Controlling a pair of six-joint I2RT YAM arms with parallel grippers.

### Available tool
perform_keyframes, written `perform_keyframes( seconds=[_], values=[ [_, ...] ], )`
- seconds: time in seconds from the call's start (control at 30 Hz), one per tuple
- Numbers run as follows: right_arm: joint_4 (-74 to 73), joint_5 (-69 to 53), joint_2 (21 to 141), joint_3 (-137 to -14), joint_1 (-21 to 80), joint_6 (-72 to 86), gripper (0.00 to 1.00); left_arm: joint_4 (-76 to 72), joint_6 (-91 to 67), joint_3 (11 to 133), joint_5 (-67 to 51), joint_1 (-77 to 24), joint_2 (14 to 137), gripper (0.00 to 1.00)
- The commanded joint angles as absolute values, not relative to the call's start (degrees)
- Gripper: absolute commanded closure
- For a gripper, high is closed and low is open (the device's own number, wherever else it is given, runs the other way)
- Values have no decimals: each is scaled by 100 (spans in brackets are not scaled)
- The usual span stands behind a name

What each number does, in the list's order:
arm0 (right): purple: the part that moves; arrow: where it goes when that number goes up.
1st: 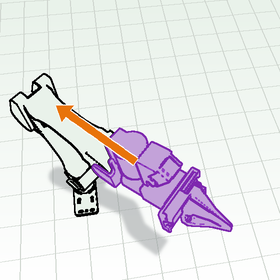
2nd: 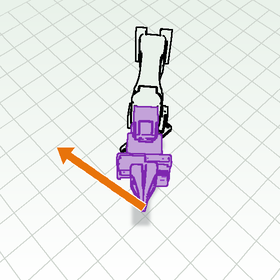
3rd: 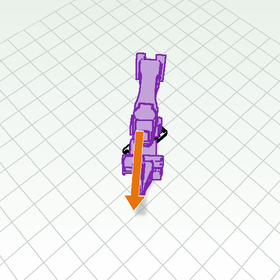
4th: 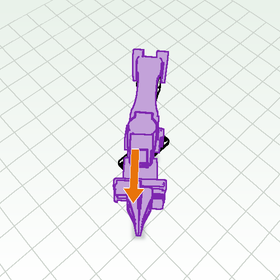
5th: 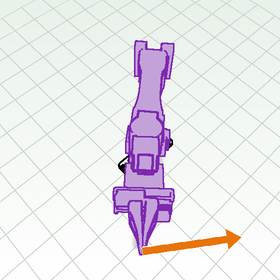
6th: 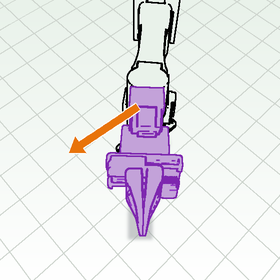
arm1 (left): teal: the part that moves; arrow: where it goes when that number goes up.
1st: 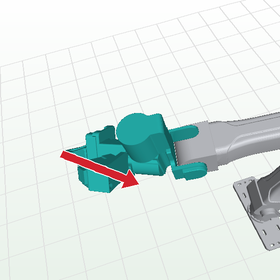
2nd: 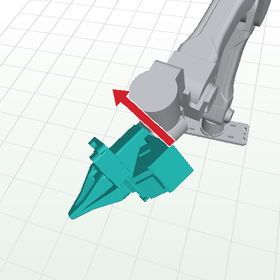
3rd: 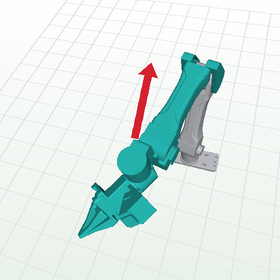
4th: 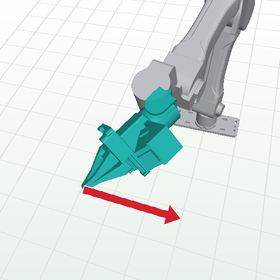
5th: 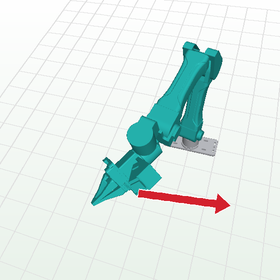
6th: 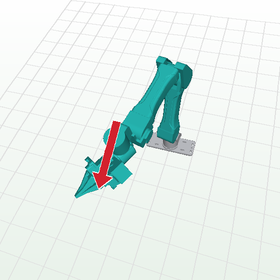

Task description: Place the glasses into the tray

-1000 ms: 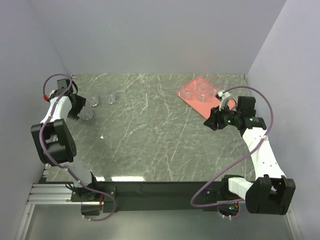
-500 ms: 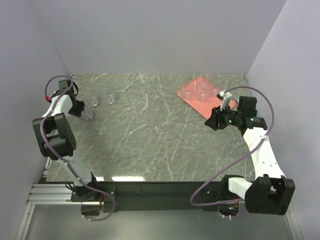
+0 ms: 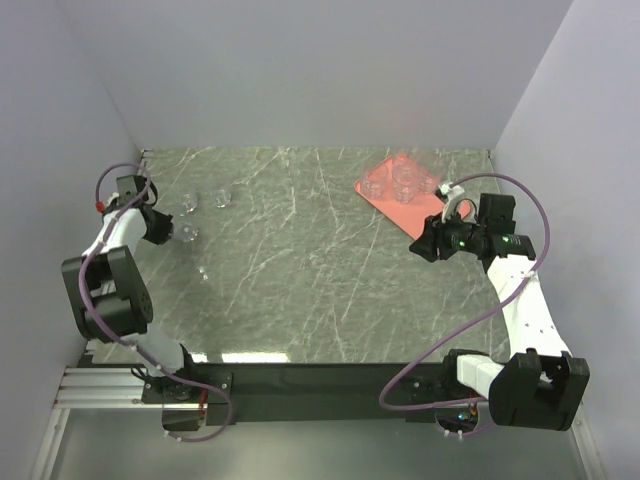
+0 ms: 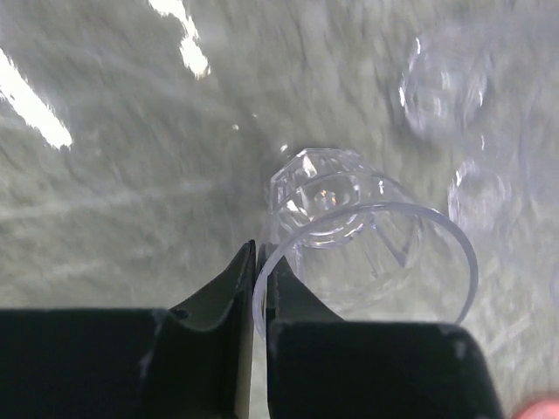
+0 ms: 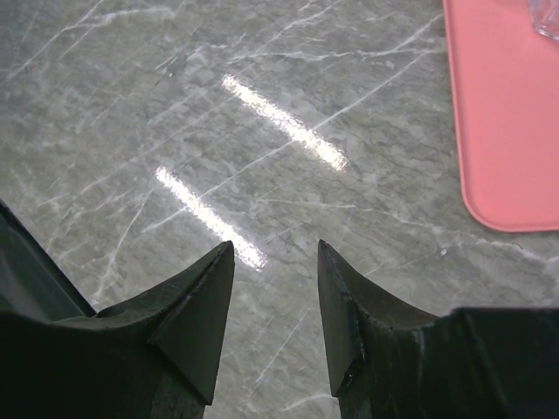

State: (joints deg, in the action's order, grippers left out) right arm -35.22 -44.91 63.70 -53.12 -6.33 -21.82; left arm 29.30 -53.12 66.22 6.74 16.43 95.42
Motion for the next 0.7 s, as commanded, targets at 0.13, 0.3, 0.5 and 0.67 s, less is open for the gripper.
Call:
perform_keyframes(
  seconds=[0.13,0.3,0.5,0.67],
  values=[
    [-3919,-5053,6424,-5458,-624,-2715,49,1601,-4747,5407,-1062,1293,7957,100],
    [-4324,-4869,6574,-5738,-387,-3023,49,1135,-4658,4756,-1590,230,7427,100],
    [-4772,-4422,6715,-6178,219,-3024,49,484,-5106,4552,-1468,-1404,7268,100],
    [-4825,-4026,6785,-6521,1000,-2716,49,282,-5458,4991,-995,-2651,7690,100]
  ],
)
